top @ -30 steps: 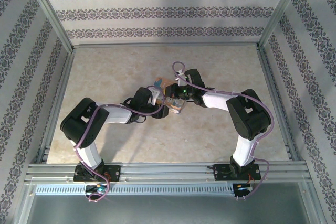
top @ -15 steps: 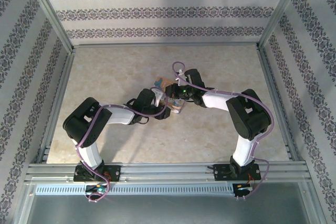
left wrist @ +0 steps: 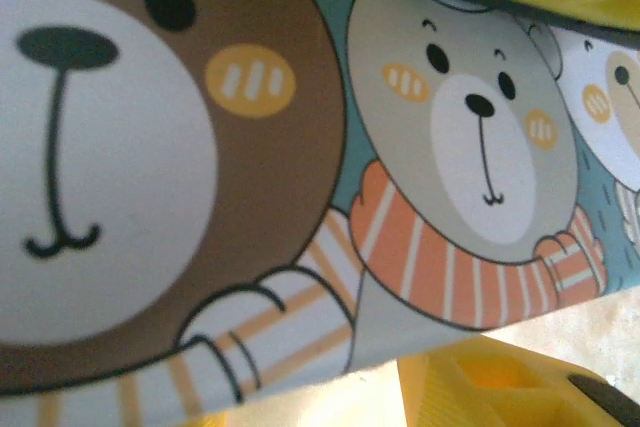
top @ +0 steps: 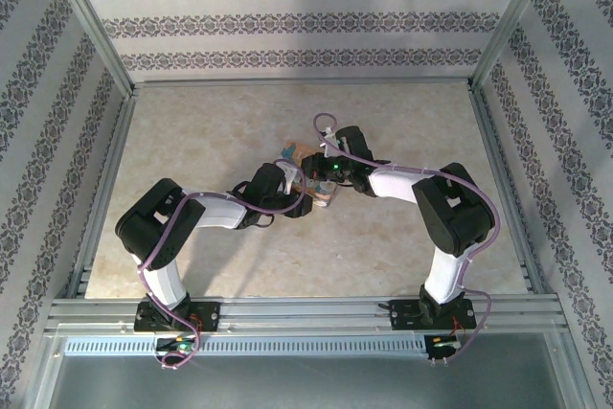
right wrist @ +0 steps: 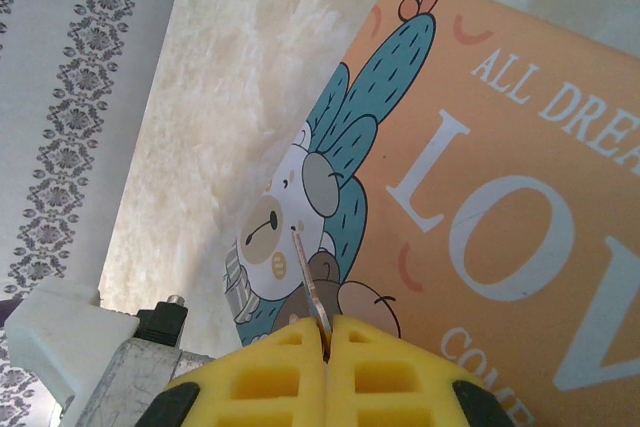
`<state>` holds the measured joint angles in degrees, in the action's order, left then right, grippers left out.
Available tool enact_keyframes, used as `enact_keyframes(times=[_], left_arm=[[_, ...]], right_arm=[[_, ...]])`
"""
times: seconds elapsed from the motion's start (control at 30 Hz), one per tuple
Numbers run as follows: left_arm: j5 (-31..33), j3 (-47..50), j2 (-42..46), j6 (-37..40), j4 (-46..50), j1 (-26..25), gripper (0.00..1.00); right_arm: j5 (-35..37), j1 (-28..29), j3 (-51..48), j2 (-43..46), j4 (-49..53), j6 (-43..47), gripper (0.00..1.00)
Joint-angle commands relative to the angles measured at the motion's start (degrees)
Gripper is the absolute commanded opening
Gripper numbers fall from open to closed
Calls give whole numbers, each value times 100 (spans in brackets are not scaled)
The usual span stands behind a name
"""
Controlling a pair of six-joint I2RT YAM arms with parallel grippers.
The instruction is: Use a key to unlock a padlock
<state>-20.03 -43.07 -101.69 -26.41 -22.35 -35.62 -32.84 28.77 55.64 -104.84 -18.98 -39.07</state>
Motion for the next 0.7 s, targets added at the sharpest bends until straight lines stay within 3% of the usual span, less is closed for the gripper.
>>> enact_keyframes(times=[0.0,0.5,0.67], left_arm=[[164,-4,66,-349,-510,-95,44],[238,-48,-16,-681,-668,-95,27],[288,25,155,-611,-590,-95,26]], right_arm=[[76,137,-185,-81,466,-4,0],[101,223,-206,-81,422,-66,0],[87,201,-152,87,436,-57,0]])
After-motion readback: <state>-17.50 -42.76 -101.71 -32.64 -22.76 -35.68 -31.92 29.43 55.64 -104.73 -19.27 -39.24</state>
